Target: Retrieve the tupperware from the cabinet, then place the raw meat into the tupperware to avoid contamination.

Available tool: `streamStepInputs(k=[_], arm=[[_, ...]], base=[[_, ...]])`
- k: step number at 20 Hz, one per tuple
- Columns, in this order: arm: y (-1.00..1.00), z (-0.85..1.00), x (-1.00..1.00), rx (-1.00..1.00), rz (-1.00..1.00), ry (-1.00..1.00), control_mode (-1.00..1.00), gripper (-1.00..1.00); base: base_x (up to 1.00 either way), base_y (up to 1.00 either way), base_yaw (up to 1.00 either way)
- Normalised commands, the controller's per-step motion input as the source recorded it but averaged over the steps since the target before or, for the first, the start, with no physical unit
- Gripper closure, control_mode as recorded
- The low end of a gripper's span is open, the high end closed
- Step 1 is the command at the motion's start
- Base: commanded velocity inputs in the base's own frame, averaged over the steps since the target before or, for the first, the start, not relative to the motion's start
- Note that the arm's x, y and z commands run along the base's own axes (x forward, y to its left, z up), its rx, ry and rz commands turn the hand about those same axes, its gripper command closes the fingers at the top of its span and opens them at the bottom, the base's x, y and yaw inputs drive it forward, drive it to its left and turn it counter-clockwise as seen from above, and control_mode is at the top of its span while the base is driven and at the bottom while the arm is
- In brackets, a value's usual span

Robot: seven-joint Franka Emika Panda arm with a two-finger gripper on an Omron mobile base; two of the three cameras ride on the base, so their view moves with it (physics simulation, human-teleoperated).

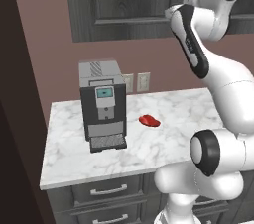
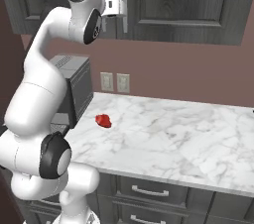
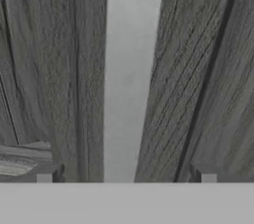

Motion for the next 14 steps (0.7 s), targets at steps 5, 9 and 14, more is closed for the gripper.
streamStepInputs(k=[5,9,14], arm=[[0.02,0.39,0.05,0.05,-0.01,-0.18,-1.0,-1.0],[0.11,0.18,0.22,0.01,-0.01,-0.11,-1.0,-1.0],[0.16,-0.09,0.55,0.0,-0.01,0.0,-1.0,-1.0]], base=[[0.0,0.0,0.0],[0.0,0.0,0.0],[0.0,0.0,0.0]])
